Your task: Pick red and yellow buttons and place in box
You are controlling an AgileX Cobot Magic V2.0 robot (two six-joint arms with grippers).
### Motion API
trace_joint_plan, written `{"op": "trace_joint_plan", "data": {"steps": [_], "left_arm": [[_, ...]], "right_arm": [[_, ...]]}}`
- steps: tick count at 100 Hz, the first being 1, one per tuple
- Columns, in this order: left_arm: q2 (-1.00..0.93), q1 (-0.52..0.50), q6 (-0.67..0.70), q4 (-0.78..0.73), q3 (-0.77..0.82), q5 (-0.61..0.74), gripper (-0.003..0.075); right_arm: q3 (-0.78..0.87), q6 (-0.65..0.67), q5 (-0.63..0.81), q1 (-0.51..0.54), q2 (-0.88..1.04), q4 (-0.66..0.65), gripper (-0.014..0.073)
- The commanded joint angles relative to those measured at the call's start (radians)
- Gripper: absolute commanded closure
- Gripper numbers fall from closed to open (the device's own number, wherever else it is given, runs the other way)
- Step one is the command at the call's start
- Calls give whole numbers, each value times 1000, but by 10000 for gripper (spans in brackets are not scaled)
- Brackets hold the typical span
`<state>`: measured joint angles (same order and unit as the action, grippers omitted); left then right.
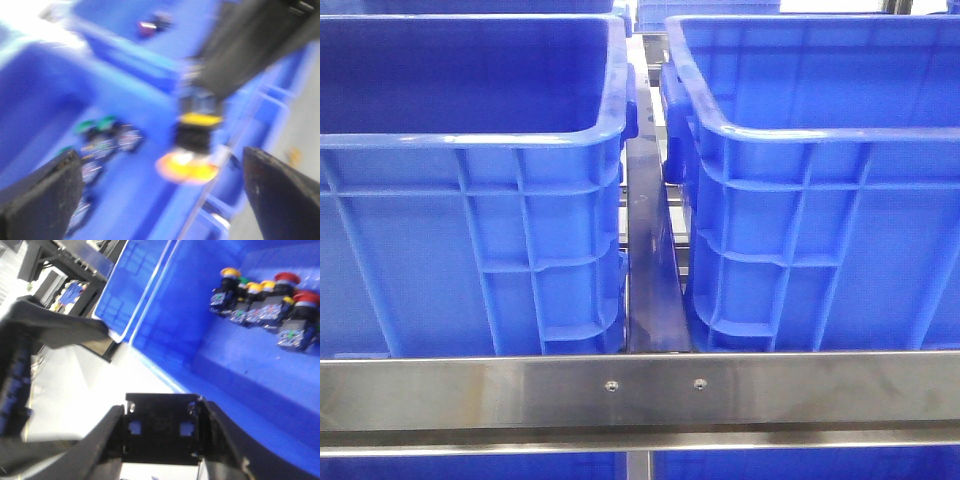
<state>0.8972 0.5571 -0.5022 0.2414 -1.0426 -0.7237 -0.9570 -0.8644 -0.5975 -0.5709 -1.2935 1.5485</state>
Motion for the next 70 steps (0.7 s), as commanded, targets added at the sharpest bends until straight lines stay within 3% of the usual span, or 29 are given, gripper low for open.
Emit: {"op": "trace_joint_plan", "data": {"steps": [1,23,37,51,70], "left_arm": [[-52,-73,47,5,-20,88,130],[-203,-345,118,5,77,152,130],[-334,-457,129,10,172,194,131],[-461,-518,170,20,261,191,131],[-625,-525,176,20,364,158,139]], "right_arm": [[-36,-20,19,8,30,49,492],[-36,-20,15,81,56,49,492],[-36,-20,12,144,87,49,492],[-36,-20,-8,212,106,49,492],[-35,-20,-49,288,109,42,492]]}}
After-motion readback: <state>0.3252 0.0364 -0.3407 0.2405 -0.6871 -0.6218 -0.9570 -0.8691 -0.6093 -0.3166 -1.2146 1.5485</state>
